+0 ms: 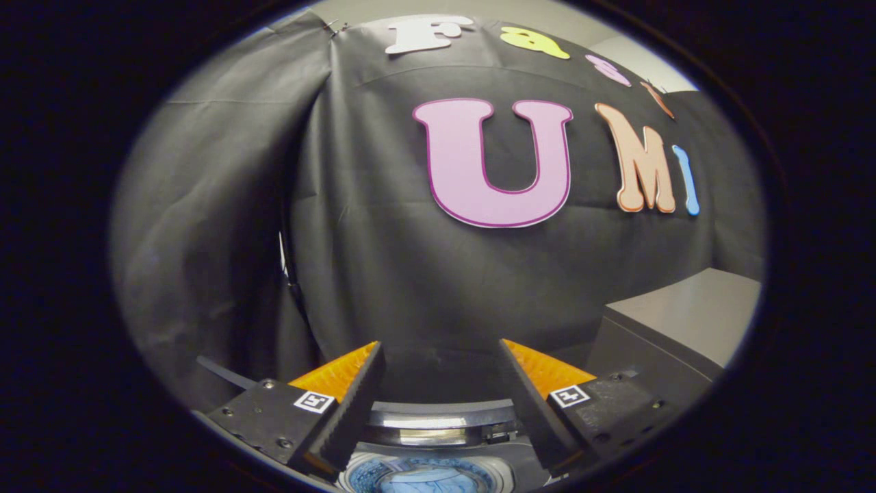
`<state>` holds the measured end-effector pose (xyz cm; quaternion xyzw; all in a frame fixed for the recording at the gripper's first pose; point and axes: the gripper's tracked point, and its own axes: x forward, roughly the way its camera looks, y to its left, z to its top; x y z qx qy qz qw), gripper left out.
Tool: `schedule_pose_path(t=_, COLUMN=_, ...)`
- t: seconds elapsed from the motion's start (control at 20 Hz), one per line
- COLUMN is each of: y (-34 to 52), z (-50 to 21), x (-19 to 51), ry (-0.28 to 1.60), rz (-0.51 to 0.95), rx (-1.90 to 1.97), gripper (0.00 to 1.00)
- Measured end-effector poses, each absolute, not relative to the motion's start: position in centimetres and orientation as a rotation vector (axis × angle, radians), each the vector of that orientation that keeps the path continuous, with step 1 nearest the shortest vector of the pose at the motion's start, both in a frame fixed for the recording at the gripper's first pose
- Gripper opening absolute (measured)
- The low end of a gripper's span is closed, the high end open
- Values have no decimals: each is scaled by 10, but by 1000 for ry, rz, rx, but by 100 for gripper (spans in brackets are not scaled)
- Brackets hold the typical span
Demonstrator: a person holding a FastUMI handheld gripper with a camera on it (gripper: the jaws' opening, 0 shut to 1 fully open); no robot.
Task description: Put the clothes into the washing machine and then close the washing machine lid.
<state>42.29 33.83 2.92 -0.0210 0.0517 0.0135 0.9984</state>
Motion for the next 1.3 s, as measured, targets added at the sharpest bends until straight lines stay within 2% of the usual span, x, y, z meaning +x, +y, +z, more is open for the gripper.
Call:
schedule_pose_path(t=1.0, y=336, z=11, x=393, ry=65, rz=110, rx=-46, gripper=99)
schedule_pose_path(t=1.2, y=332, z=-6, x=375, ry=85, rz=91, rx=-63, gripper=99)
schedule_pose_path(t=1.3, y=336, z=-43, x=370, ry=173, rz=102, rx=-60, gripper=98)
